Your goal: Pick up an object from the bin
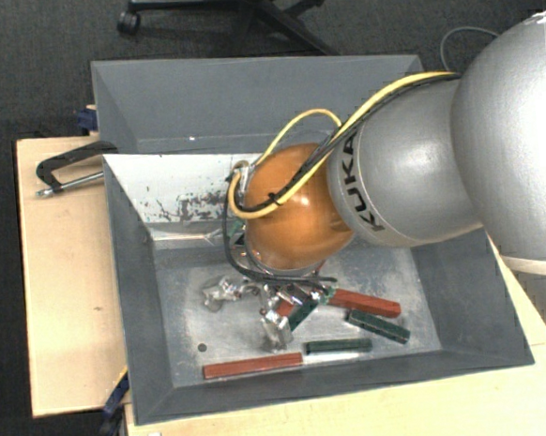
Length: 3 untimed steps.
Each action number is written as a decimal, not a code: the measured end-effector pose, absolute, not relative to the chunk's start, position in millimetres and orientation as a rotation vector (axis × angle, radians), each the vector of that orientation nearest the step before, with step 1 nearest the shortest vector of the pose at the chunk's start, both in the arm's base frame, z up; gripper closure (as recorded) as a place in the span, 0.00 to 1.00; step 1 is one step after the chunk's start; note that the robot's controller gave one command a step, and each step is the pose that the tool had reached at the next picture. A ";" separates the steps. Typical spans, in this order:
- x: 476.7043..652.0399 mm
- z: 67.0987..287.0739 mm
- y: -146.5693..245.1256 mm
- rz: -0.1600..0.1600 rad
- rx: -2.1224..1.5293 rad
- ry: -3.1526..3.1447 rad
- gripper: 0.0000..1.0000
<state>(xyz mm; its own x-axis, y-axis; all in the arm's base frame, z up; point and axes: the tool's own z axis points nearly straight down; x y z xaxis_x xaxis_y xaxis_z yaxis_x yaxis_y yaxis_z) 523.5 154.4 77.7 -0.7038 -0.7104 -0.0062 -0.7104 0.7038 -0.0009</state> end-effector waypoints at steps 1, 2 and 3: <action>523.8 77.2 146.2 0.002 -1.708 2.627 0.00; 543.7 71.1 118.1 0.002 -1.727 2.619 1.00; 543.7 71.1 118.1 0.002 -1.727 2.620 1.00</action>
Offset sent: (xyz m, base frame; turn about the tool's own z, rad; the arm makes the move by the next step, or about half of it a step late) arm 0.0193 -0.0377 -0.0077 -0.3781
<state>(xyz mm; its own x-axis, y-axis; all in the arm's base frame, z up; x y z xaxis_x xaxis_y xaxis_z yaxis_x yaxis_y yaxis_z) 543.7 118.1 71.1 -0.3944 -0.9189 -0.0040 -0.9190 0.3944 -0.0012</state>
